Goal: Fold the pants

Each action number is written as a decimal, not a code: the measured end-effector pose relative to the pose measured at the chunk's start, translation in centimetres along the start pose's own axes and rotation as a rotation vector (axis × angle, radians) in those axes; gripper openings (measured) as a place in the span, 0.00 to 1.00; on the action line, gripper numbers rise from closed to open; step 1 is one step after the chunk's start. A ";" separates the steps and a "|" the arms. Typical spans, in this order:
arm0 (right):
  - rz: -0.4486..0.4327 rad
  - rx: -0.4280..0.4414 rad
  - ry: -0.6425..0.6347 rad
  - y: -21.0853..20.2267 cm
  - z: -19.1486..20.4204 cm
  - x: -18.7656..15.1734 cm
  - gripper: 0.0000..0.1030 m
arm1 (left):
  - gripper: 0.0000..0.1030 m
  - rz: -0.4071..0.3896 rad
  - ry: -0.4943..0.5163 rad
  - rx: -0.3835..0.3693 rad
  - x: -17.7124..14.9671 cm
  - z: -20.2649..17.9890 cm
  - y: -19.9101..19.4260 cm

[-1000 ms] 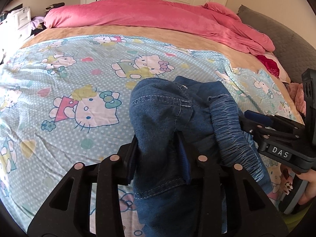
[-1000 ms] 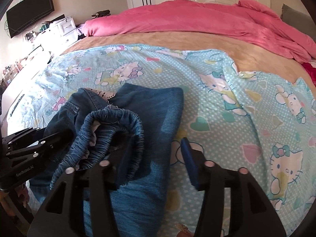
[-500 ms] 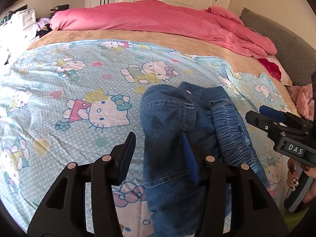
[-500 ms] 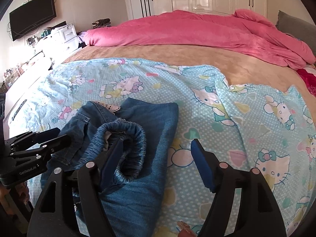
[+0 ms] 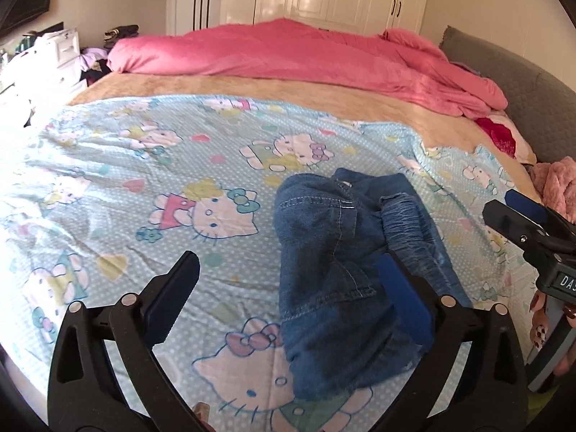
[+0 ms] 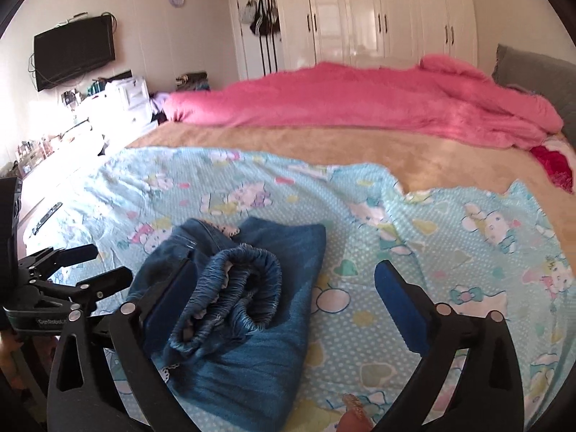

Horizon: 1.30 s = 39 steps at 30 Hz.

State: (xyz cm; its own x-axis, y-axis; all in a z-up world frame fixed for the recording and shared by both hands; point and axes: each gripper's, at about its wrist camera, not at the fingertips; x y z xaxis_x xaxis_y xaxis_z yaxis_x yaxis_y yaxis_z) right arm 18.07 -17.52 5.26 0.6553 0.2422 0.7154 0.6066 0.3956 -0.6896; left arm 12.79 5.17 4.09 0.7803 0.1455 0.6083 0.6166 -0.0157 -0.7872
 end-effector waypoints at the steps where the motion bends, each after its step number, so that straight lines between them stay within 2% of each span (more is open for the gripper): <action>1: -0.016 -0.010 -0.006 -0.7 0.2 -0.2 0.96 | 0.91 -0.006 -0.003 -0.002 0.0 0.0 -0.4; 8: -0.081 -0.047 -0.052 -4.5 1.7 -1.7 0.96 | 0.91 -0.067 -0.024 -0.004 -1.9 0.5 -4.3; 17: -0.075 -0.048 -0.064 -7.3 3.0 -4.3 0.96 | 0.91 -0.097 -0.008 0.013 -4.9 0.7 -7.8; 23: -0.051 -0.039 -0.039 -8.2 3.7 -6.3 0.96 | 0.91 -0.070 -0.007 0.003 -7.2 0.6 -8.5; 29: -0.040 -0.069 -0.011 -9.2 3.6 -8.1 0.96 | 0.91 -0.031 -0.005 -0.011 -9.5 0.2 -8.6; 39: 0.098 -0.065 0.036 -7.4 3.2 -12.3 0.96 | 0.91 0.045 -0.027 -0.045 -12.1 0.2 -7.0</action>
State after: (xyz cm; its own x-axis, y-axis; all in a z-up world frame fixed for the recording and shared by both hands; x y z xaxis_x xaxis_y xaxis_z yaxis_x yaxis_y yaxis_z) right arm 4.14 -20.60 1.94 0.7279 0.2449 0.6405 0.5659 0.3128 -0.7628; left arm -0.99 3.71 2.22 0.8043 0.1700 0.5693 0.5859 -0.0676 -0.8075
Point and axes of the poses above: each gripper's, at about its wrist camera, not at the fingertips, and y roughly the way its jaws point, z to its left, x to its top, and after that the axes turned 8 degrees about z, right-handed
